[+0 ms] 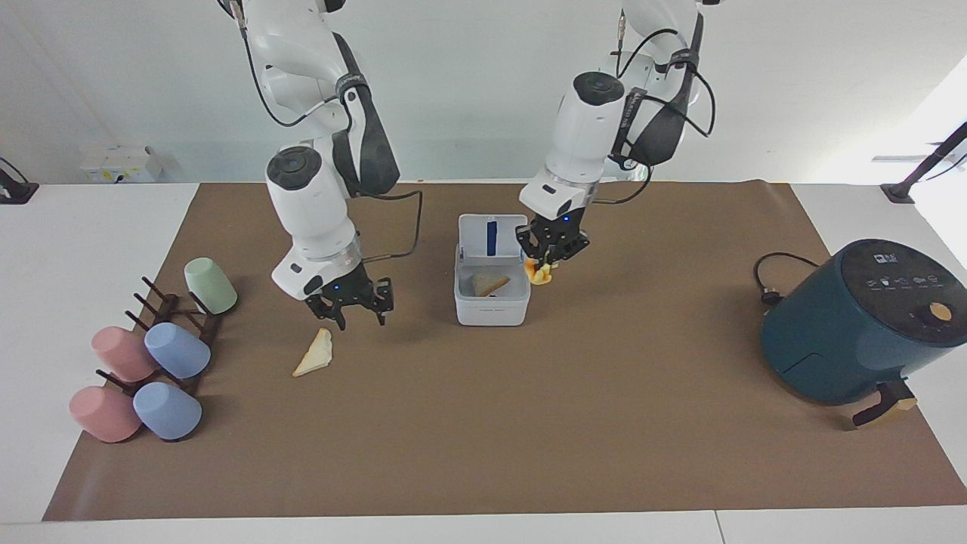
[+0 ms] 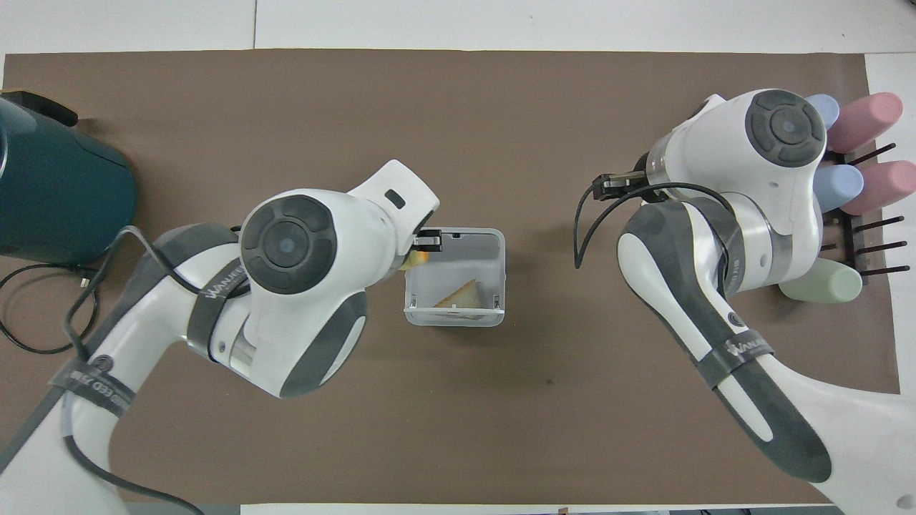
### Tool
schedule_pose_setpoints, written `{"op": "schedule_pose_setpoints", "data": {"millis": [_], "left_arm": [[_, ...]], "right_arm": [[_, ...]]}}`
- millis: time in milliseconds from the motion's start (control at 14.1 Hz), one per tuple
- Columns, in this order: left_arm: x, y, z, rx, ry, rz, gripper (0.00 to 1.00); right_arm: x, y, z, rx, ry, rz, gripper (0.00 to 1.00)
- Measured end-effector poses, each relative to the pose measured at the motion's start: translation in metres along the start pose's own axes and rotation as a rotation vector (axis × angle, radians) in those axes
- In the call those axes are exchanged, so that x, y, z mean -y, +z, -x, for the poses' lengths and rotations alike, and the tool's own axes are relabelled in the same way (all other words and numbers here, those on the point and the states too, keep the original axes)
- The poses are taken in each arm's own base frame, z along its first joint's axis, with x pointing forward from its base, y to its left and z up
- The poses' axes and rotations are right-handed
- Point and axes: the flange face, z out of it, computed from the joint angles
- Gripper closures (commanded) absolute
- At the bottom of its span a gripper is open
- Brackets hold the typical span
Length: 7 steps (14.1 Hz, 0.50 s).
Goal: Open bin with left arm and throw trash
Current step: 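Drop cheese into the bin with the left gripper while the right gripper grasps bread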
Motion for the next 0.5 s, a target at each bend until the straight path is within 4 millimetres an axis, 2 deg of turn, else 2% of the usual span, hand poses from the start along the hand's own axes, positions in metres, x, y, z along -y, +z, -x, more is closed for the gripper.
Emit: {"op": "schedule_pose_setpoints", "data": {"millis": [142,283,495], "left_arm": [[-0.026,0.01,0.013,-0.006,0.031,0.018,0.0],[-0.032,0.009,0.017,-0.008,0.038,0.023,0.0],[-0.026,0.005,0.014,-0.004,0.028,0.015,0.0]], "right_arm": [[-0.033,0.024,0.016,0.038,0.036,0.01,0.33],[-0.038,0.044,0.031,0.036,0.041,0.013,0.32],[-0.037,0.067,0.045,0.041,0.036,0.016,0.32]]}}
